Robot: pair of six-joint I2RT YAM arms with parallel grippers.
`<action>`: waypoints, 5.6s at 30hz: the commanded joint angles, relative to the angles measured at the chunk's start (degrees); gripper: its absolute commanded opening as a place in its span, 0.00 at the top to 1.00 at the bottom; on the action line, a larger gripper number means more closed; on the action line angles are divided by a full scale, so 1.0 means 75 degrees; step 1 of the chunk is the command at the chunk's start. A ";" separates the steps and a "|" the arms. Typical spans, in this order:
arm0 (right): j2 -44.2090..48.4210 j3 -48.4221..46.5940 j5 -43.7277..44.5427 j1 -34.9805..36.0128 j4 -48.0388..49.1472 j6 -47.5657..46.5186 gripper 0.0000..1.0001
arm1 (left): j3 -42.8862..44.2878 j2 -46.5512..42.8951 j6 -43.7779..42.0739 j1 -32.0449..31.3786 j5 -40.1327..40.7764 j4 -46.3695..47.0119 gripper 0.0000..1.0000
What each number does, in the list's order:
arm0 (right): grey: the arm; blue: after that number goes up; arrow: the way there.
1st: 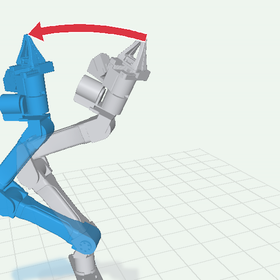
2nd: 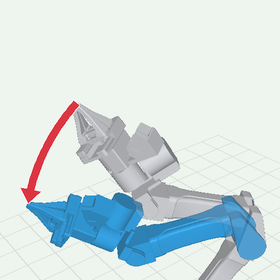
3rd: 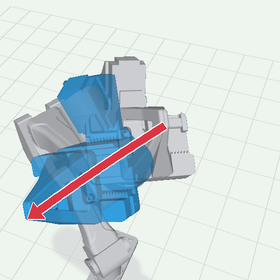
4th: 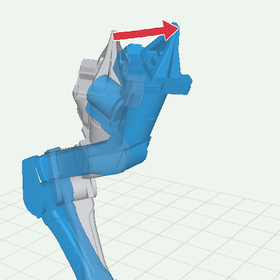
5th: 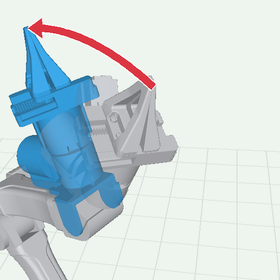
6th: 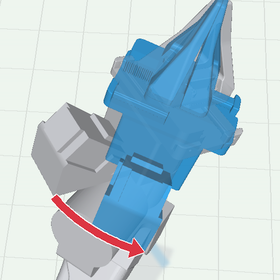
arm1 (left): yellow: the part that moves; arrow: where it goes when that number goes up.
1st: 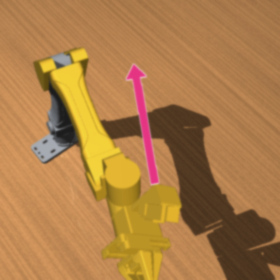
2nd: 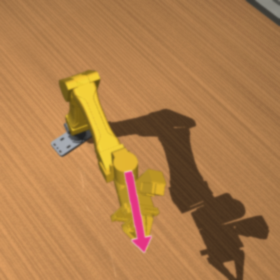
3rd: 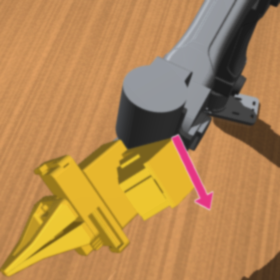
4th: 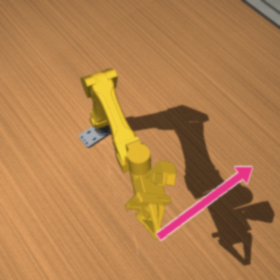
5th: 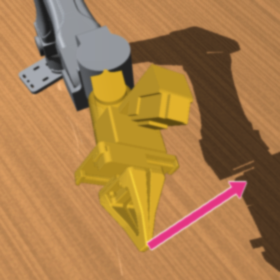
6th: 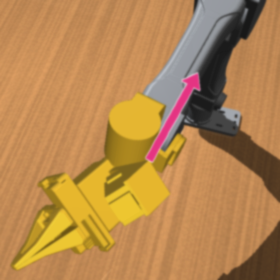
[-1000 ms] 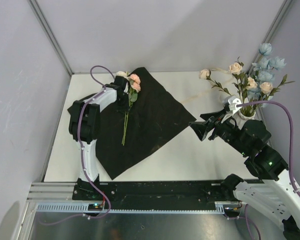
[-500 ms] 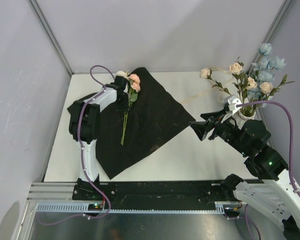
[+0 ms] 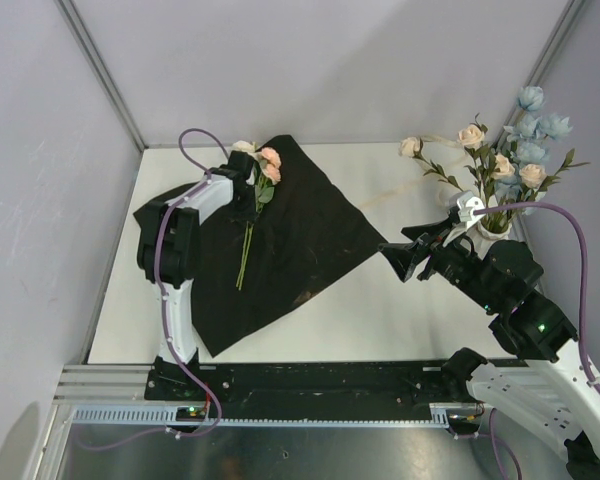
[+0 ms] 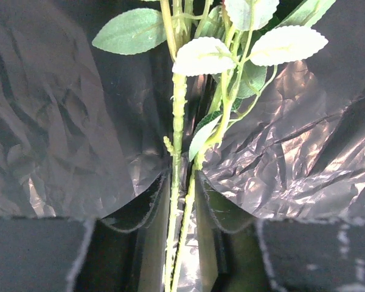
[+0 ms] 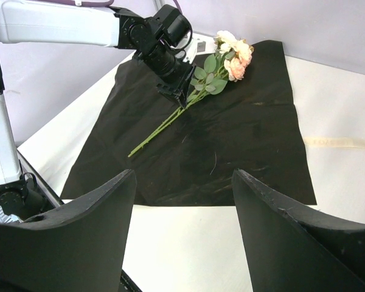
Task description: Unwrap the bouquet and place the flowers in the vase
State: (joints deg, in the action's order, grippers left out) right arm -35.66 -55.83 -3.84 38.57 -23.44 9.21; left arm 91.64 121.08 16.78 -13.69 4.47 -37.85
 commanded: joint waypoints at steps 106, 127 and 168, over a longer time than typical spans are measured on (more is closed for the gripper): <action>0.0460 -0.0024 0.0253 0.0048 0.0200 -0.0279 0.29 | 0.0069 0.0143 -0.0542 0.0402 -0.0668 0.0036 0.73; 0.0203 -0.0182 0.0423 0.0041 0.0407 0.0275 0.30 | 0.0090 -0.1755 -0.0302 0.0165 0.0038 -0.0204 1.00; -0.6041 -0.0471 -0.0862 0.0714 0.7374 0.6502 0.29 | -0.4517 -0.9207 0.1374 -0.1328 -0.4822 0.2284 1.00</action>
State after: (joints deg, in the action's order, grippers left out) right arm -80.14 -56.05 -8.73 43.70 24.14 55.61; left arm 58.76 53.30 25.78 -22.61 -27.05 -24.97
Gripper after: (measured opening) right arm 0.718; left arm 0.014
